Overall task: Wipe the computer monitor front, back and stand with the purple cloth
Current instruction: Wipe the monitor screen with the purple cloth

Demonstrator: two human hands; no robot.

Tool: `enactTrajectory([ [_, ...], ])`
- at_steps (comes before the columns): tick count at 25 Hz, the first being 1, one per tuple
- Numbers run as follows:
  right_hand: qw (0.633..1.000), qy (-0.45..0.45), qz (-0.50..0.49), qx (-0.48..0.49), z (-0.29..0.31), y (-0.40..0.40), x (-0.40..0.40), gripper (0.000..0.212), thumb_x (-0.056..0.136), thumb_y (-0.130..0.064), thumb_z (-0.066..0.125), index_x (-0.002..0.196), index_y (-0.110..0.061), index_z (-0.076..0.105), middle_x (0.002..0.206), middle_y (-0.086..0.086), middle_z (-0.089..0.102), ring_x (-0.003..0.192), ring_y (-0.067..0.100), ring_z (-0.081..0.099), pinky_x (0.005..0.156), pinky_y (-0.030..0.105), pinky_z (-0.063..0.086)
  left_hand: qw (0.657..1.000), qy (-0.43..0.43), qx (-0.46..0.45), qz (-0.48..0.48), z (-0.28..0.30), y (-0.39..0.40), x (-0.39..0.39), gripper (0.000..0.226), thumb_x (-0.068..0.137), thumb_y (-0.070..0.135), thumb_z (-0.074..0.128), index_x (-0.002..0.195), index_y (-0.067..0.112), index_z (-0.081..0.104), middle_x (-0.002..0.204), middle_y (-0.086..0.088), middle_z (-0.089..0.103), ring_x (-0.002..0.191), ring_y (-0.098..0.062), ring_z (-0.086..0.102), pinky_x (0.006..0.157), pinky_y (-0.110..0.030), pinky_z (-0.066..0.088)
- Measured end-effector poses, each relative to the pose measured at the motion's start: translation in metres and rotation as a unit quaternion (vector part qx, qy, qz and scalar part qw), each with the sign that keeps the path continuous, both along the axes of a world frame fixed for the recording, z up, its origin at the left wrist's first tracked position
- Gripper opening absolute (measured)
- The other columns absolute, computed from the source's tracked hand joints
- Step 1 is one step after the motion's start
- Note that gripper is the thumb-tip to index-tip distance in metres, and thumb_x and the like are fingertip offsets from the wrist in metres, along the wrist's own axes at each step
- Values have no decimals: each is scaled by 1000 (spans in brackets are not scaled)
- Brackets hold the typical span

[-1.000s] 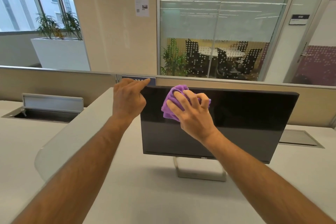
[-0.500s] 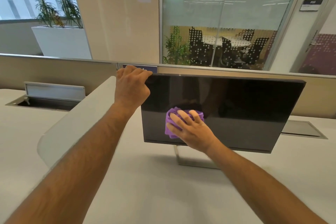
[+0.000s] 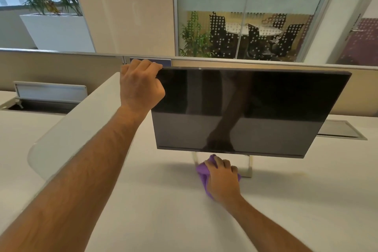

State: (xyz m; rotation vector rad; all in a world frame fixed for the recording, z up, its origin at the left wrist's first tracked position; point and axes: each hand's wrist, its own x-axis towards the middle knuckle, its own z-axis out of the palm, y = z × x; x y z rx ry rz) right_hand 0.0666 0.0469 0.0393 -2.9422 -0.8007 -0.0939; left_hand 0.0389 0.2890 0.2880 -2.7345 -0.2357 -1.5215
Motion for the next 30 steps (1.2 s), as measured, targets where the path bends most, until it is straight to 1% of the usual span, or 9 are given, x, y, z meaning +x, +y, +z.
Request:
enactTrajectory([
  [5,1000,-5,23,-10,-25,31,7,59,76,-48,61,127,-19,60,127,10,61,112,34,60,90,51,53,1000,-18,-11,-3,-4,3,3,35,79,12,49,105,9,71,97,-10,71,91,-30,61,79,-39,46],
  [8,999,0,38,9,-31,47,18,64,74,-41,74,130,-15,54,124,11,57,112,36,57,97,51,48,999,-31,-12,-10,-6,4,3,32,78,11,52,104,9,71,97,-10,72,90,-30,62,77,-38,47],
  [10,999,3,40,-7,-23,58,25,48,80,-37,71,121,-16,56,115,7,60,104,33,57,94,46,47,999,-36,-10,-14,-7,5,3,33,76,12,52,103,9,72,95,-10,72,88,-30,62,76,-35,46],
  [13,998,30,46,-34,-5,73,34,16,95,-33,49,104,-26,59,94,5,67,88,32,64,74,38,48,999,-40,-16,-18,-8,6,3,34,76,13,54,104,10,72,95,-9,72,89,-29,63,77,-35,47],
  [16,992,104,38,-62,8,79,44,17,94,-22,28,96,-27,45,62,1,65,51,24,60,52,21,30,999,-40,-17,-18,-9,6,3,34,76,14,53,104,10,72,96,-8,72,90,-29,63,77,-34,46],
  [19,978,183,56,-84,23,80,51,27,88,-15,22,94,-26,46,65,4,68,43,18,57,48,19,25,999,-36,-17,-14,-9,6,3,34,75,14,54,104,10,72,96,-8,72,90,-29,63,77,-34,46],
  [23,978,187,58,-75,21,73,53,17,98,-26,39,95,-21,54,72,1,68,53,14,61,42,15,29,999,-32,-16,-7,-9,3,3,33,75,13,55,104,10,72,95,-9,72,89,-29,63,77,-33,44],
  [26,990,79,101,-56,2,62,43,26,95,-30,56,119,-19,55,116,4,61,105,24,60,85,32,49,999,-32,-16,-3,-8,2,2,33,76,13,55,104,10,72,95,-9,72,89,-30,63,77,-35,45],
  [30,981,44,160,-98,-15,44,34,53,90,-28,63,139,-18,44,148,4,36,136,31,31,116,43,28,999,-26,-19,2,-7,-1,2,33,77,12,56,106,9,71,97,-10,72,91,-31,63,79,-40,49],
])
